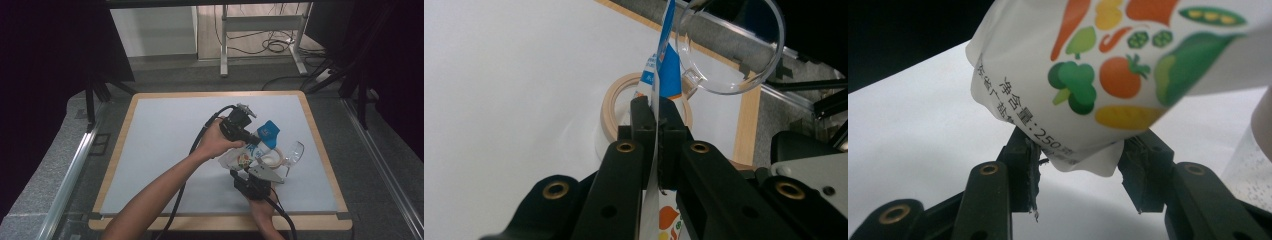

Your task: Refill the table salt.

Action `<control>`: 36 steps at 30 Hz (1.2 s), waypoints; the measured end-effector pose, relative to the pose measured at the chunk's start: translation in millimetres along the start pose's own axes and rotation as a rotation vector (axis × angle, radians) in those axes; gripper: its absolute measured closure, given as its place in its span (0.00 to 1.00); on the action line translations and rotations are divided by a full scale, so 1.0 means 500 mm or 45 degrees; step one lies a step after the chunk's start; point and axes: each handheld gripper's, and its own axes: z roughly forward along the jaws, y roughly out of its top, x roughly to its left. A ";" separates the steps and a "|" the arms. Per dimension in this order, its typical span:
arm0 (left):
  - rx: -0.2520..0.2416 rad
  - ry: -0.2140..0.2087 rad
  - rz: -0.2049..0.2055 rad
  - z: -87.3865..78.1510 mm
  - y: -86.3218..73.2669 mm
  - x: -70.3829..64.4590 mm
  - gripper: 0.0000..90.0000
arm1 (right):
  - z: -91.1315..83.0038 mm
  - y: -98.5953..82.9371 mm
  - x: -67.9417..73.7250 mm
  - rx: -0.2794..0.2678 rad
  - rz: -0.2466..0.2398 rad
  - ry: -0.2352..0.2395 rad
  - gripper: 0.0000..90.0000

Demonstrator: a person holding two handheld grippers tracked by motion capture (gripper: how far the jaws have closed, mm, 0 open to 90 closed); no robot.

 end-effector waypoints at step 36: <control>-0.389 0.147 -0.227 -0.126 -0.161 0.106 1.00 | -0.124 -0.042 -0.066 0.069 -0.012 0.070 0.43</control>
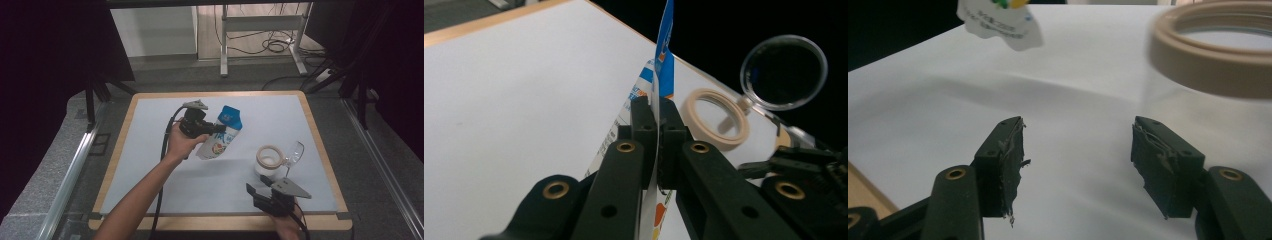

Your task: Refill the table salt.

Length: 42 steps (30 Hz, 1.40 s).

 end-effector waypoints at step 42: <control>-0.237 0.311 -0.233 -0.066 -0.087 0.192 1.00 | -0.080 -0.011 -0.115 -0.019 0.110 -0.123 0.47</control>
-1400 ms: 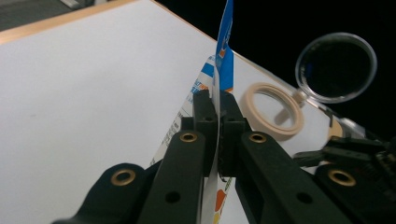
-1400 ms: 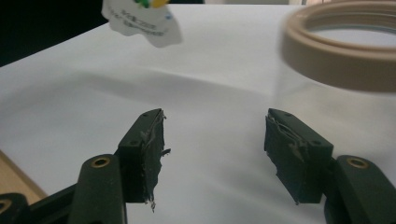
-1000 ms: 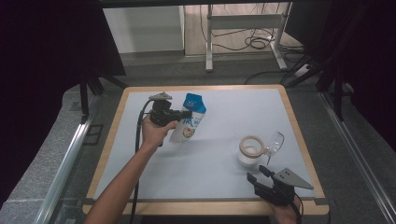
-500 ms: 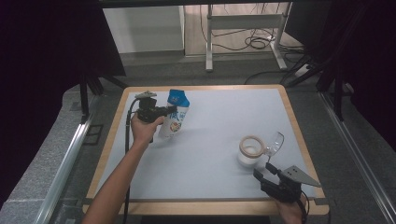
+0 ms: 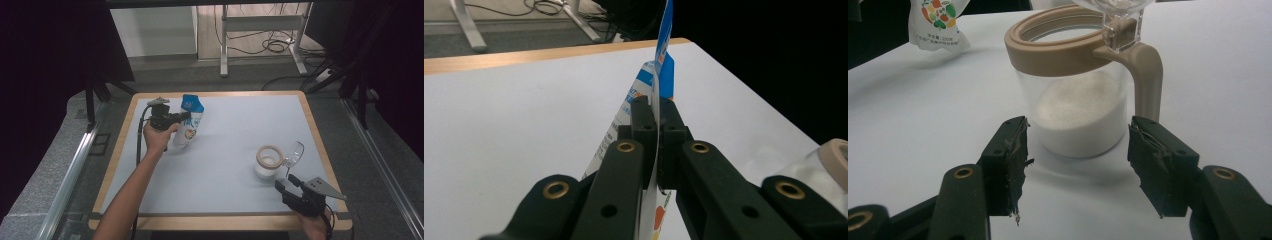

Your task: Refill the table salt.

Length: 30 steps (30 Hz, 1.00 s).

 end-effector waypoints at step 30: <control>-0.008 0.110 0.107 -0.074 -0.069 0.029 0.98 | 0.001 -0.002 -0.009 0.003 0.034 -0.024 0.46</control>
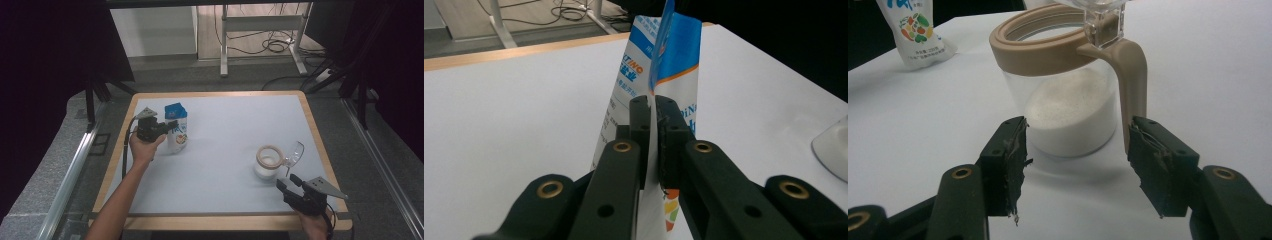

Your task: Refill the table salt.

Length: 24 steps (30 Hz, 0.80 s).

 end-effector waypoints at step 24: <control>-0.040 -0.002 -0.013 -0.010 -0.005 0.003 0.52 | -0.003 0.001 0.001 -0.014 0.001 -0.003 0.46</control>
